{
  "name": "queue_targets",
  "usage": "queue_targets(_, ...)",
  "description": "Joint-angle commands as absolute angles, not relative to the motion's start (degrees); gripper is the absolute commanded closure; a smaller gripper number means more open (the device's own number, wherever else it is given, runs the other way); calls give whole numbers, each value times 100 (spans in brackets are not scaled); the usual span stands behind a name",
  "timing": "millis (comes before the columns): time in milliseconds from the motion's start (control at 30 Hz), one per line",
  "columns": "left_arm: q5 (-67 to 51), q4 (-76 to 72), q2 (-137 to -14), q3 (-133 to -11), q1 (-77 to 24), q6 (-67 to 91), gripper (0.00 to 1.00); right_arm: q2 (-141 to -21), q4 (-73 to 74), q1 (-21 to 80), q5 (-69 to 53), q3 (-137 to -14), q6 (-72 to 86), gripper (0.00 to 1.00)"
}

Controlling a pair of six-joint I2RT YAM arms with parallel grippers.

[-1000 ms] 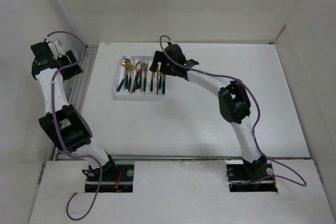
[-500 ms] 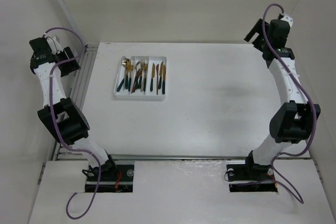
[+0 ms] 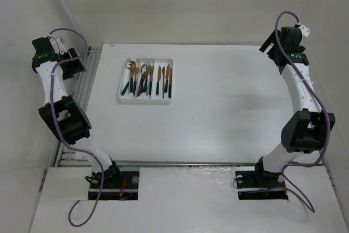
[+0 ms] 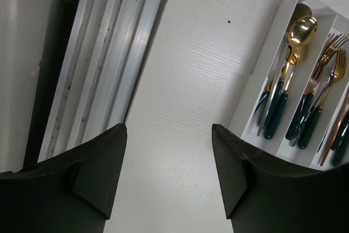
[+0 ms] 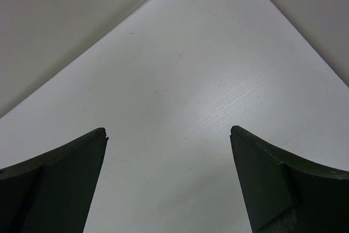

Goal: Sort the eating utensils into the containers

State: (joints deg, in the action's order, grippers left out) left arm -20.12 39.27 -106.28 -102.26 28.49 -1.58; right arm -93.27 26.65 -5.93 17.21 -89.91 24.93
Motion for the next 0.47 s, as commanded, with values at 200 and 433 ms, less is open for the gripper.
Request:
queue_targets(200, -2153, 3990, -10389, -10266, 2769, -132, 39, -9263, 2742, -571, 1389, -9070, 2470, 0)
queue_targets(433, -2101, 3990, -10336, -10266, 2769, -185, 39, -9063, 2287, -571, 1134, -8869, 2286, 0)
